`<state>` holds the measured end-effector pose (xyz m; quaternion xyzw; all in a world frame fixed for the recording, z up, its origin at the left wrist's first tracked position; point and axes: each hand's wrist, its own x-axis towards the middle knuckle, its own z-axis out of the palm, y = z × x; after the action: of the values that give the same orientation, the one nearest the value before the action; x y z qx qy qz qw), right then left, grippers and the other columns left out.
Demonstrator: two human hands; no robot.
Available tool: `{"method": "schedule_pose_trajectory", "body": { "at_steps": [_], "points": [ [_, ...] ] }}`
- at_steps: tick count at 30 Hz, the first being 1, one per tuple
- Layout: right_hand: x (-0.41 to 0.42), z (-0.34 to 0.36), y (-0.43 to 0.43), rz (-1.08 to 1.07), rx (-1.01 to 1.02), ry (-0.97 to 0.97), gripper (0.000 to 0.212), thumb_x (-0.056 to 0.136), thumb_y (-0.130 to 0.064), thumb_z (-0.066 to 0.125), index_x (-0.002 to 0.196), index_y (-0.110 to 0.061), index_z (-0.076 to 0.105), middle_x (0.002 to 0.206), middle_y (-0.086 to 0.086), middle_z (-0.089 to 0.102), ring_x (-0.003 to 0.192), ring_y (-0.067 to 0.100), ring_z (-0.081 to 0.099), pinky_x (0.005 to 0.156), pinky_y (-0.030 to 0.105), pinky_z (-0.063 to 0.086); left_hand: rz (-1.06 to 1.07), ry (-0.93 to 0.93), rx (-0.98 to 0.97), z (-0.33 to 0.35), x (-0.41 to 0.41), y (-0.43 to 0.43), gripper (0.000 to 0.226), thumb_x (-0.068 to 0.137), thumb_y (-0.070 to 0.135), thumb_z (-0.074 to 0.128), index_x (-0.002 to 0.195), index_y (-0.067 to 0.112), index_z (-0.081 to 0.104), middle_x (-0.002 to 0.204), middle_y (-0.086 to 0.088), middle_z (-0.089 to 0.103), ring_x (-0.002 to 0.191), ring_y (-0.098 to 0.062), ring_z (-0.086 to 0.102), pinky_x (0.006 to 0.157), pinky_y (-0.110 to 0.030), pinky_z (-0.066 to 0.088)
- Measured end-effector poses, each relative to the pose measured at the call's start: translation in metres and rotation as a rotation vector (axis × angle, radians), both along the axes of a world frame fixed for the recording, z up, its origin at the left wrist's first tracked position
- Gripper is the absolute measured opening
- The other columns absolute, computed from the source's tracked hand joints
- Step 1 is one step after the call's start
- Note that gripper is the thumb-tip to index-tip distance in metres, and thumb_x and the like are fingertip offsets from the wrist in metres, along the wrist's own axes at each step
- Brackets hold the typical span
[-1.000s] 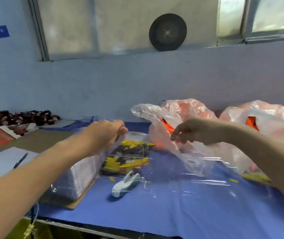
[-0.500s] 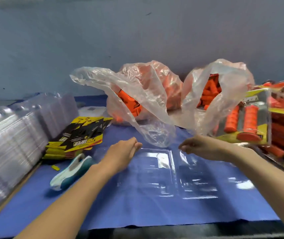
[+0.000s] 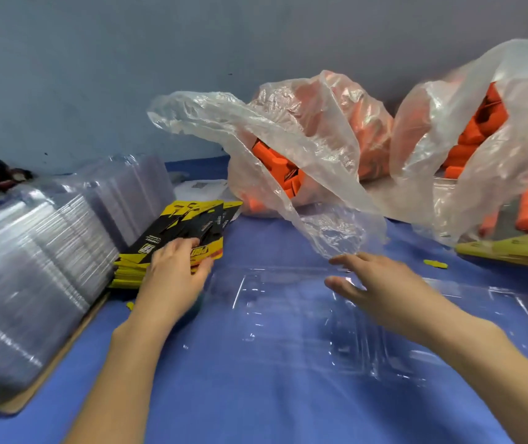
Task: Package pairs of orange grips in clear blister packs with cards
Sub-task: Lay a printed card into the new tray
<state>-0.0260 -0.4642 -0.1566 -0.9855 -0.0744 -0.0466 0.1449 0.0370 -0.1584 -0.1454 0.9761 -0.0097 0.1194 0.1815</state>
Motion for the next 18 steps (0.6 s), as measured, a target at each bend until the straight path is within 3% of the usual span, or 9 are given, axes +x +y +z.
{"method": "schedule_pose_trajectory", "body": {
  "at_steps": [3, 9, 12, 15, 18],
  "points": [
    [0.0, -0.01, 0.006, -0.007, 0.028, -0.013, 0.051, 0.095, -0.063, 0.037, 0.14, -0.039, 0.041, 0.135, -0.012, 0.054, 0.12, 0.017, 0.05, 0.098, 0.031, 0.035, -0.013, 0.049, 0.129, -0.008, -0.004, 0.008, 0.046, 0.098, 0.037, 0.055, 0.141, 0.022, 0.05, 0.145, -0.004, 0.05, 0.129, -0.03, 0.046, 0.103, -0.041, 0.04],
    [-0.01, -0.011, -0.004, 0.053, 0.098, -0.006, 0.044, 0.094, -0.056, 0.048, 0.134, -0.039, 0.049, 0.124, -0.017, 0.055, 0.114, 0.013, 0.048, 0.097, 0.027, 0.036, 0.078, -0.183, 0.1, -0.004, -0.014, 0.007, 0.023, 0.099, 0.027, 0.052, 0.116, 0.025, 0.068, 0.109, -0.01, 0.071, 0.1, -0.039, 0.063, 0.074, -0.042, 0.048],
    [-0.017, -0.006, -0.013, 0.064, 0.092, -0.035, 0.042, 0.094, -0.054, 0.049, 0.134, -0.042, 0.049, 0.118, -0.021, 0.053, 0.113, 0.01, 0.047, 0.093, 0.023, 0.034, 0.126, -0.147, 0.013, -0.005, -0.011, 0.008, 0.019, 0.097, 0.022, 0.056, 0.112, 0.019, 0.068, 0.108, -0.01, 0.07, 0.101, -0.038, 0.061, 0.076, -0.043, 0.051],
    [-0.022, -0.002, -0.02, 0.066, 0.086, -0.029, 0.041, 0.095, -0.053, 0.048, 0.135, -0.042, 0.047, 0.126, -0.02, 0.052, 0.118, 0.009, 0.046, 0.096, 0.026, 0.035, 0.143, -0.07, -0.103, -0.008, -0.005, 0.011, 0.016, 0.094, 0.025, 0.062, 0.107, 0.015, 0.065, 0.111, -0.01, 0.067, 0.104, -0.037, 0.058, 0.085, -0.047, 0.049],
    [-0.027, 0.001, -0.024, 0.07, 0.066, -0.05, 0.044, 0.095, -0.054, 0.043, 0.138, -0.041, 0.046, 0.132, -0.018, 0.051, 0.121, 0.012, 0.047, 0.099, 0.028, 0.035, 0.14, -0.097, -0.162, -0.004, -0.004, 0.011, 0.02, 0.096, 0.032, 0.061, 0.1, 0.013, 0.062, 0.1, -0.013, 0.07, 0.098, -0.038, 0.059, 0.084, -0.048, 0.048]
  ]
}}
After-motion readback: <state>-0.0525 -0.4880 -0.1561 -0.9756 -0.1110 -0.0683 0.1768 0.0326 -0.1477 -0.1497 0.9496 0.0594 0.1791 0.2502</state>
